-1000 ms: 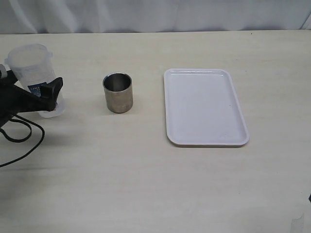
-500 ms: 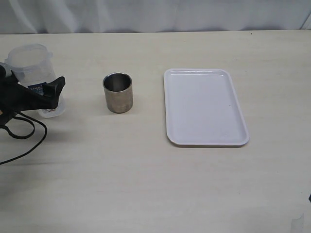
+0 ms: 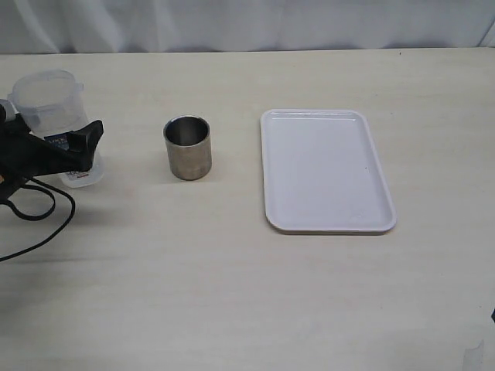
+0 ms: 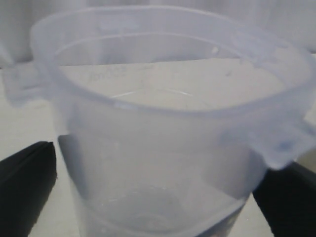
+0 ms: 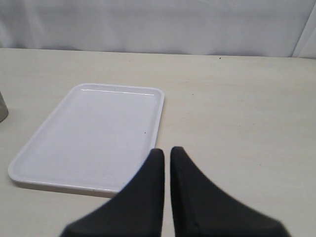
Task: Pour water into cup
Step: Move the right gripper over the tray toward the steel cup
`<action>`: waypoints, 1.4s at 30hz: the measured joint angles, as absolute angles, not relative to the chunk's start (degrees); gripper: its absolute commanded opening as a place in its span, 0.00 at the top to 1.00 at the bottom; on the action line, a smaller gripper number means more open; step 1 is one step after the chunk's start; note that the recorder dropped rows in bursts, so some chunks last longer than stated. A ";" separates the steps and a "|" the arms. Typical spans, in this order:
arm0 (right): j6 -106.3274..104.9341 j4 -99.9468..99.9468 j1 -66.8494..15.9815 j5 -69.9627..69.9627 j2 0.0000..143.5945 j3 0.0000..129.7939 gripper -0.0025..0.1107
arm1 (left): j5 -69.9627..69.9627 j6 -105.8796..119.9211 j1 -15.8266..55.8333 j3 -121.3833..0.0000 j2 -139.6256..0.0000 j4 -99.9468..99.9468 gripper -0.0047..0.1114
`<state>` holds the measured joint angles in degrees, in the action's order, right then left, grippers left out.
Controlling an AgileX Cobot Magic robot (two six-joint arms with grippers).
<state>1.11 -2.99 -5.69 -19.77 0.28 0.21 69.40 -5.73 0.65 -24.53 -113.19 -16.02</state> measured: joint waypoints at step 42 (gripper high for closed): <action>15.25 -6.06 -5.69 29.70 0.25 0.11 0.94 | 69.40 -5.73 0.65 -24.53 -113.19 -16.02 0.84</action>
<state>15.25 -6.06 -5.69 29.70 0.25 0.11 69.40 -5.73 0.65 -24.53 -113.19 -16.02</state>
